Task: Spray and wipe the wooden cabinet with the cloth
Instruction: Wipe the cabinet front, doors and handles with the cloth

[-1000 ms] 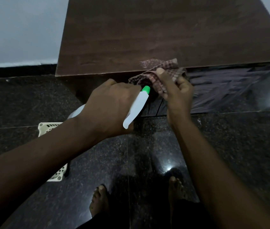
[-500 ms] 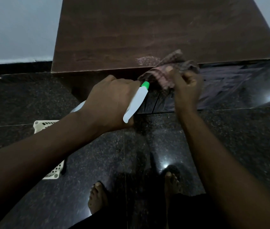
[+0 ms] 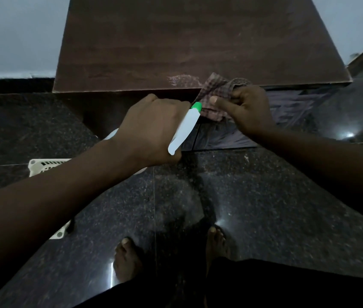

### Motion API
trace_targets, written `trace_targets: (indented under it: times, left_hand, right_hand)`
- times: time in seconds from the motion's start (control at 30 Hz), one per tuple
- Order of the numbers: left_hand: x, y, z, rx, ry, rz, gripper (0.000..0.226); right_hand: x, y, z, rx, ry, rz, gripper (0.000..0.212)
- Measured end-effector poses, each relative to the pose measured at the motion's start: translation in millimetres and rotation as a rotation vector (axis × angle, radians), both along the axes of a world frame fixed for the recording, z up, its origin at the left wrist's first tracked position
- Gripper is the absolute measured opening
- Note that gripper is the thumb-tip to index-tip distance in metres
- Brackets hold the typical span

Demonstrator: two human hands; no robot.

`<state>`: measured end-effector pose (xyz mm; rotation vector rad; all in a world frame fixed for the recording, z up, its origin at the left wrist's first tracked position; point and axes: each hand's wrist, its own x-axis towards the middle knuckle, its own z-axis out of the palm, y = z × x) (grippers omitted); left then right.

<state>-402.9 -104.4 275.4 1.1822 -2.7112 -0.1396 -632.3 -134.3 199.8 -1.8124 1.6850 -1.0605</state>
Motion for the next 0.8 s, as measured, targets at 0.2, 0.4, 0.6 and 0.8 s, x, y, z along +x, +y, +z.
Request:
trace_targets:
  times: [0.2, 0.4, 0.6, 0.8]
  left_hand:
    - [-8, 1, -11, -0.003, 0.005, 0.036, 0.03]
    - [-24, -2, -28, -0.001, 0.004, -0.032, 0.028]
    - [-45, -9, -42, 0.011, 0.047, -0.061, 0.028]
    - [-64, -8, -47, -0.021, 0.08, -0.111, 0.014]
  right_hand:
    - [-37, 10, -16, 0.02, -0.266, -0.187, 0.06]
    - [-28, 8, -37, -0.09, -0.212, -0.129, 0.054]
    - [-53, 10, -50, -0.068, -0.347, -0.21, 0.036]
    - [-71, 14, -51, -0.105, -0.28, -0.254, 0.042]
